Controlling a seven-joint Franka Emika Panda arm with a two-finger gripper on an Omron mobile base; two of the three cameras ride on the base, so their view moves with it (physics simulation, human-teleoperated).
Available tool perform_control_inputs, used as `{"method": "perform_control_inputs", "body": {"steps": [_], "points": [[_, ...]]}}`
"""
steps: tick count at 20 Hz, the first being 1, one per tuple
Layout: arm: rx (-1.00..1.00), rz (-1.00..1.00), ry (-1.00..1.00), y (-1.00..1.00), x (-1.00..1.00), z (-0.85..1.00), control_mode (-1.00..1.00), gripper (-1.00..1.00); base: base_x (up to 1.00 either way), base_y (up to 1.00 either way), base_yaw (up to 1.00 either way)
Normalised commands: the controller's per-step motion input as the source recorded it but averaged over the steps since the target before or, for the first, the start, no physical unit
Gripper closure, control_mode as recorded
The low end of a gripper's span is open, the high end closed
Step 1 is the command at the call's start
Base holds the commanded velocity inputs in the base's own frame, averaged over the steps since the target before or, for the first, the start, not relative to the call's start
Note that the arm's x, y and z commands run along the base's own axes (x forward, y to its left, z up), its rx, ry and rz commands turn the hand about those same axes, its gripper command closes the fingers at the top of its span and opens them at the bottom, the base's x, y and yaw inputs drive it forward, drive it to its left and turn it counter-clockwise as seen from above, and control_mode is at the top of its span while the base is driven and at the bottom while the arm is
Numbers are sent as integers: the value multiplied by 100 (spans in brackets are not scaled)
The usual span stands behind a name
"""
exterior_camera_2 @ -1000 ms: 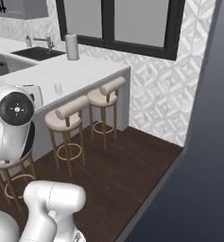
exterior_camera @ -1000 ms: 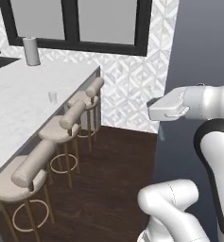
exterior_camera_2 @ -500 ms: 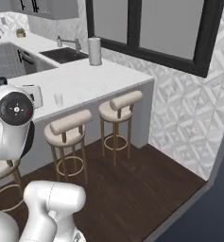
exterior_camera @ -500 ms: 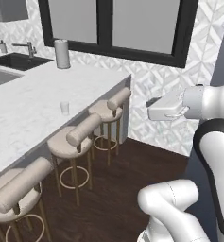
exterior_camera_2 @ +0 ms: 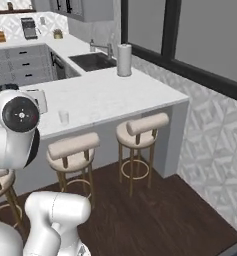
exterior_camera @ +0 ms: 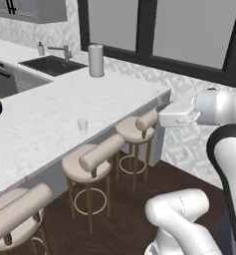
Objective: Take a straw from the drawer in front and place it inside the glass cup on the dining counter.
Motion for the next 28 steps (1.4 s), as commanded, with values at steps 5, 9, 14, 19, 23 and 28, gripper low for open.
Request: {"method": "perform_control_inputs", "body": {"steps": [5, 9, 14, 19, 23, 28], "points": [[0, 0, 0, 0, 0, 0, 100, 100, 89, 11, 43], [0, 0, 0, 0, 0, 0, 100, 100, 82, 11, 43], [0, 0, 0, 0, 0, 0, 100, 100, 50, -19, 39], [0, 0, 0, 0, 0, 0, 100, 100, 40, -44, 33], [0, 0, 0, 0, 0, 0, 100, 100, 55, -46, 25], [0, 0, 0, 0, 0, 0, 100, 100, 63, -35, 22]]}}
